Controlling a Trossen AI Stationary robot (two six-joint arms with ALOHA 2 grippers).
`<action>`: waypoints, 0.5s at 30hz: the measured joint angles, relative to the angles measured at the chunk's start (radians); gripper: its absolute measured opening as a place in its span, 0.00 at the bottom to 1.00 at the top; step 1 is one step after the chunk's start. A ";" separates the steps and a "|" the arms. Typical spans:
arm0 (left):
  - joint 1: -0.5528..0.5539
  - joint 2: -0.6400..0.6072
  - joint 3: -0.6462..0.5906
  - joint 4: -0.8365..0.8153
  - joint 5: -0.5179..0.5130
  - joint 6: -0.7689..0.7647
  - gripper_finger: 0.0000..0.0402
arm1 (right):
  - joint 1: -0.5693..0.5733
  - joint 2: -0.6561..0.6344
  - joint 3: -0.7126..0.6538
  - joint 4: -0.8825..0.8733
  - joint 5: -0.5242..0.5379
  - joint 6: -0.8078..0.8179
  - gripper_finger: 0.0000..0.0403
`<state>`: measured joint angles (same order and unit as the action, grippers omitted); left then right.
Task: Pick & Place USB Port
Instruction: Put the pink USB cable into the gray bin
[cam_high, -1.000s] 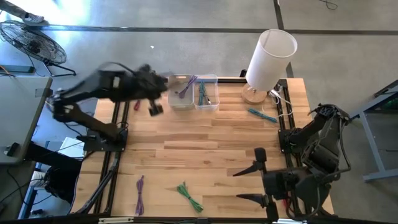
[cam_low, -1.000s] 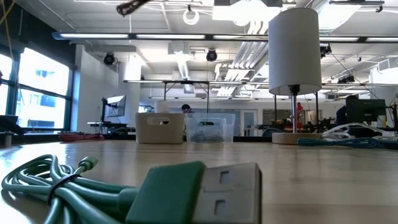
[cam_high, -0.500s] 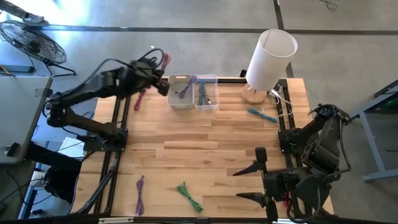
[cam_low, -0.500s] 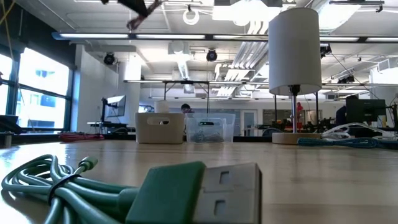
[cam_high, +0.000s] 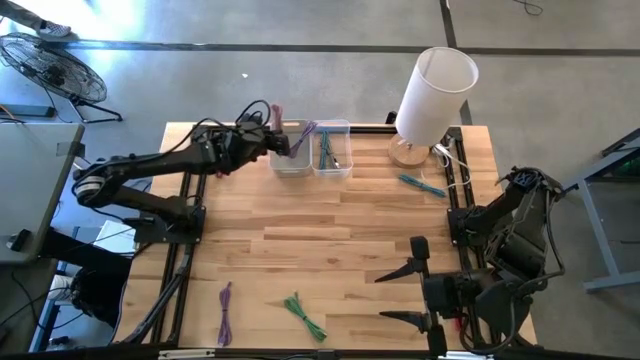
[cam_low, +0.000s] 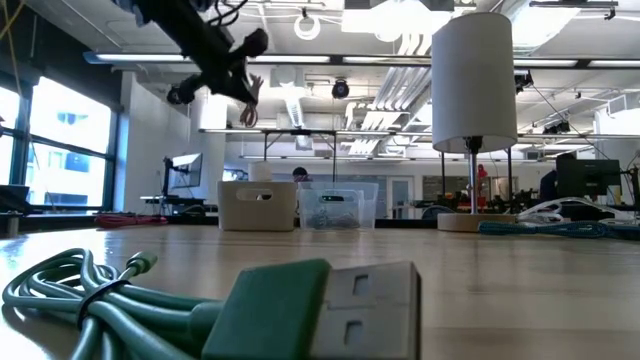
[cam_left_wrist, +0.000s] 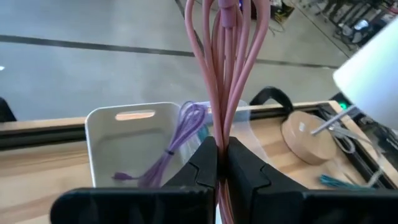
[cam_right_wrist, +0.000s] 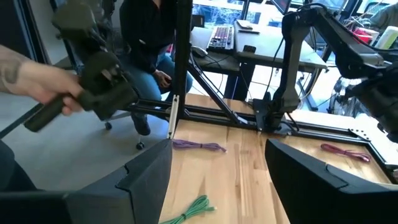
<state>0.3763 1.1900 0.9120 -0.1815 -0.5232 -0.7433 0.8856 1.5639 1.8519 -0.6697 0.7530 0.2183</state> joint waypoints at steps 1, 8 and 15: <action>0.011 0.001 -0.012 0.009 0.006 -0.002 0.02 | 0.000 0.000 0.000 0.000 0.000 0.002 0.62; 0.074 0.056 -0.022 0.035 0.076 0.007 0.02 | 0.000 0.000 0.000 -0.002 0.000 0.002 0.62; 0.084 0.131 -0.021 0.058 0.122 0.036 0.02 | -0.004 0.000 0.000 -0.011 0.000 0.011 0.62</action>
<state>0.4603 1.3210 0.8906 -0.1240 -0.4009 -0.7072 0.8818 1.5637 1.8519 -0.6809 0.7532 0.2295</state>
